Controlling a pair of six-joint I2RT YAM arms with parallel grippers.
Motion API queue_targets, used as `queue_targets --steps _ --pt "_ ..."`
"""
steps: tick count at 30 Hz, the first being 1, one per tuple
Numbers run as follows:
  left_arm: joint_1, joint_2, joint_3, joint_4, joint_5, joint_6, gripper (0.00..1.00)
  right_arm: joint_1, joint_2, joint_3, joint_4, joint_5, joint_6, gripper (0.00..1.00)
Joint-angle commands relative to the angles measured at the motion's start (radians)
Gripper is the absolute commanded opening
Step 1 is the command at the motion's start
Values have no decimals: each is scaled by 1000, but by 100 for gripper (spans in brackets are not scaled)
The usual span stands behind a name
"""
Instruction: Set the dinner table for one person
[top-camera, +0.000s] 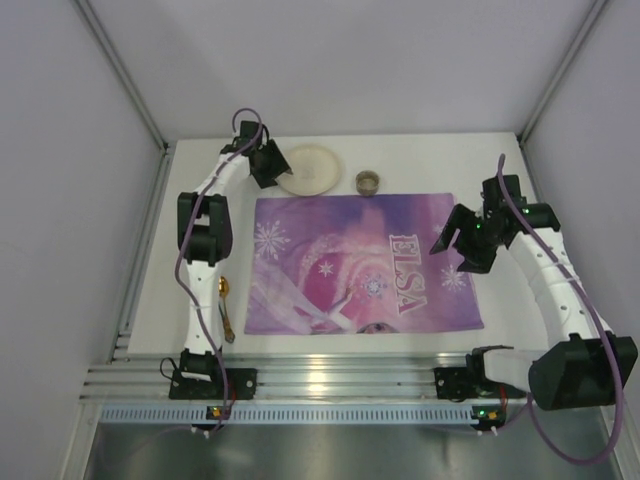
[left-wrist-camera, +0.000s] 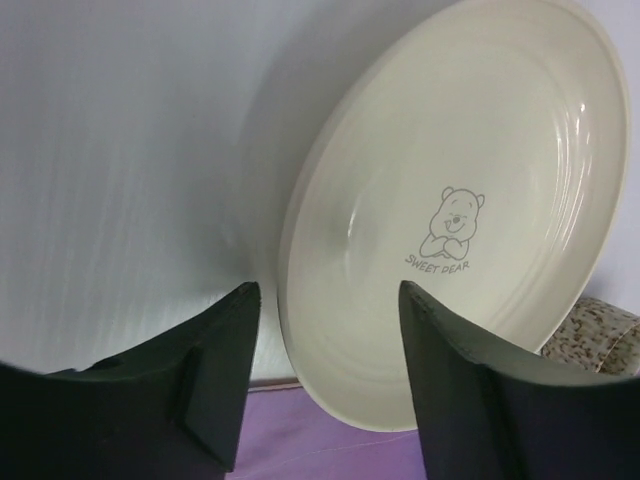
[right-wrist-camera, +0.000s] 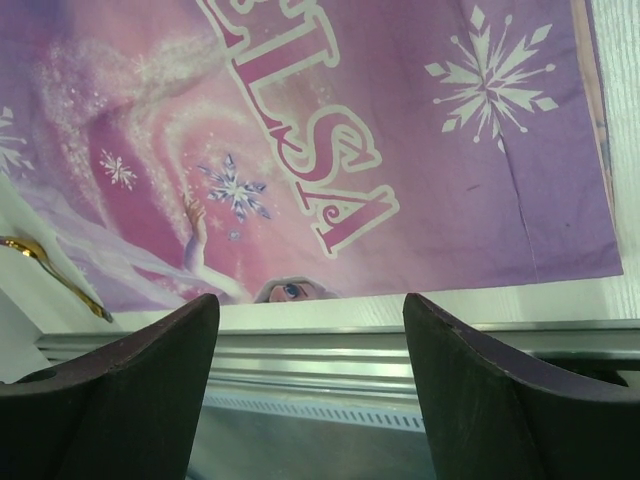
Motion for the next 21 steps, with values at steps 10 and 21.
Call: queue_targets --steps 10,21 --pt "22 29 -7 192 129 -70 0 4 12 -9 -22 39 3 74" --pt "-13 -162 -54 355 368 -75 0 6 18 0 -9 -1 -73 81"
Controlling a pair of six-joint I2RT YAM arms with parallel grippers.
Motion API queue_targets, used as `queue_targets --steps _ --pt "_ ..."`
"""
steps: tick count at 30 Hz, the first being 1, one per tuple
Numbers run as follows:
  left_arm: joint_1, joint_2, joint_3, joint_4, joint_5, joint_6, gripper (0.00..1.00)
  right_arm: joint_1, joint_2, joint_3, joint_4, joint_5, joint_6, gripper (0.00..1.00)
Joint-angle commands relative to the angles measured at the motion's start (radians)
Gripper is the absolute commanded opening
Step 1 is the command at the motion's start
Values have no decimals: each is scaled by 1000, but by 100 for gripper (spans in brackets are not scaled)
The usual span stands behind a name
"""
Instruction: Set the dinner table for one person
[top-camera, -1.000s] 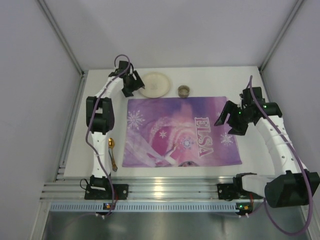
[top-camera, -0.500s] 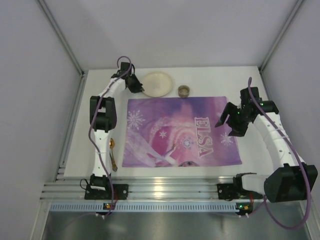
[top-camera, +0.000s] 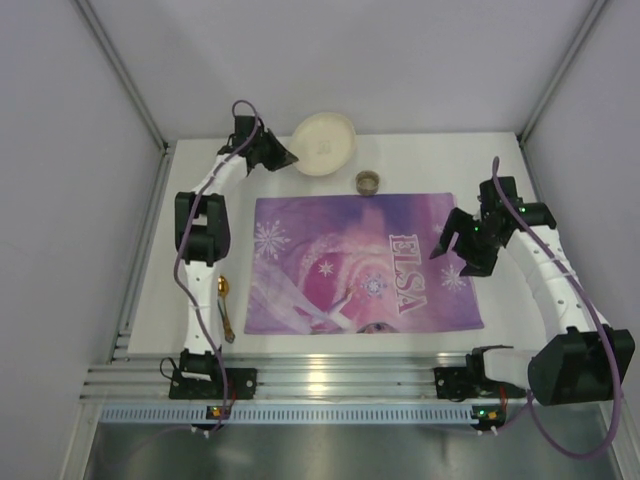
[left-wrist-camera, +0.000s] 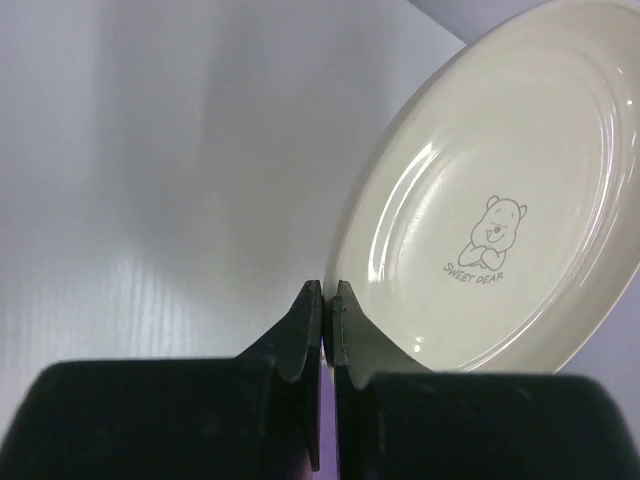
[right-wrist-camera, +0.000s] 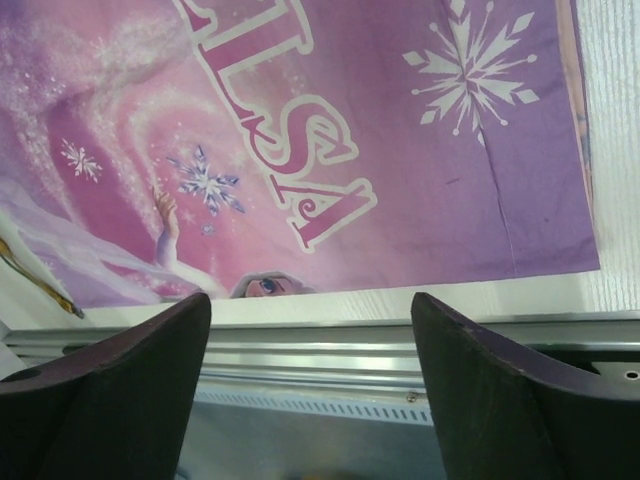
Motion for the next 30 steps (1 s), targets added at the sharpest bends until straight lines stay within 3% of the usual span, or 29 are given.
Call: queue_targets --steps 1,5,9,15,25,28,29,30 --pt "-36 -211 -56 52 112 44 0 4 4 29 6 -25 -46 86" --pt "-137 -357 -235 -56 54 192 0 4 28 59 18 -31 -91 99" --pt "-248 -487 -492 -131 -42 308 0 6 67 59 57 -40 -124 100" --pt "-395 -630 -768 -102 -105 280 0 4 116 42 84 -87 -161 100" --pt "-449 -607 -832 -142 -243 250 0 4 128 28 84 -104 -173 100" --pt "-453 -575 -837 -160 -239 262 27 7 148 59 88 -110 -170 100" --pt "-458 -570 -840 -170 -246 263 45 7 159 74 88 -117 -161 100" --pt "-458 -570 -854 -170 -251 260 50 10 185 115 100 -127 -153 100"
